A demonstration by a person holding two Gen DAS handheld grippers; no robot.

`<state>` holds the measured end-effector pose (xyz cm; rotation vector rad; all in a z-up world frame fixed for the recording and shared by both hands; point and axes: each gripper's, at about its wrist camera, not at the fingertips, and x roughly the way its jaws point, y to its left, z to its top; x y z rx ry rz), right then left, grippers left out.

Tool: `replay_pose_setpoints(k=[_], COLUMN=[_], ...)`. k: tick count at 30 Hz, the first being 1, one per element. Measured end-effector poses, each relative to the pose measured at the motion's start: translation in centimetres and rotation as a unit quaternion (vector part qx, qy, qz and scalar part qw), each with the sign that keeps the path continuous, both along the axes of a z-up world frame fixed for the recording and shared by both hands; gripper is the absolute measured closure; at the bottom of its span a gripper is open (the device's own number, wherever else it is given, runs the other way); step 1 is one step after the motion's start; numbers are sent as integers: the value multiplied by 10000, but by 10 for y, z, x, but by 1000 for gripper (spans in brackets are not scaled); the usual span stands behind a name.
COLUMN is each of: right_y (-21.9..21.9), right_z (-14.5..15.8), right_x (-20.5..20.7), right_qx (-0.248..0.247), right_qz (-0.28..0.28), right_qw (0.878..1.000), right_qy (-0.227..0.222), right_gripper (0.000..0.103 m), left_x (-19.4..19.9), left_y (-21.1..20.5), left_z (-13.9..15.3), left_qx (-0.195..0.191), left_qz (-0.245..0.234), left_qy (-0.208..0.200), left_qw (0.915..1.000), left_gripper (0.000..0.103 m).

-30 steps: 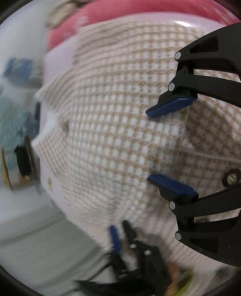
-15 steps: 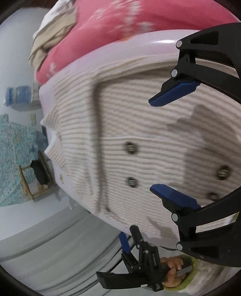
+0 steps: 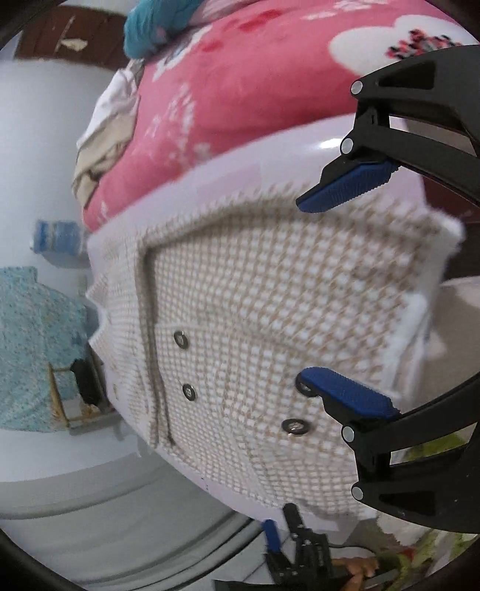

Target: Fold large clothes

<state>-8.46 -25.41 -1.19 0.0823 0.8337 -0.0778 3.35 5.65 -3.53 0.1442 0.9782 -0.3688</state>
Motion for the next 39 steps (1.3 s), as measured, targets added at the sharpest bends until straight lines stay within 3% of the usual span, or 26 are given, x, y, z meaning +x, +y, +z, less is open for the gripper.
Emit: replay_pose_setpoints(k=[9,14,20,23,26,27,32,35,39], right_y=[-27,-35,-40,-46,-54,-56,-69,-82,-88], right_z=[-25,-35,-51,-55,-58,-58,-42,-15,15], right_x=[-17,-14,-19,-21,-22,-22,-30,-43,-60], right_qx=[231,478,676,776,976,1019,1389,1826,1849], right_qz=[-278,-484,-637,-695,-722,-728,-737,-746,-685], right_qw=[9983,9961,9925,9908,9889,9885,9866,9803,9795], right_qy=[462,555,797,859,854,846,425,-36,-418], right_gripper=[21,30,53,64,81,92,97,98,98], left_x=[-34,-34,-37,-37,-38,-38,-43,-50,-60], left_y=[30,44,43,40,36,35,27,27,35], left_z=[-23,-31,-31,-33,-35,-35,-30,-8,26], left_qx=[-601,-961,-1080,-1084,-995,-979,-717,-630,-634], left_qz=[451,616,523,490,485,479,422,346,295], left_qy=[273,488,560,601,639,645,499,112,-244], left_qw=[9968,9923,9912,9911,9918,9919,9953,9973,9973], left_gripper=[26,41,56,57,59,61,91,95,95])
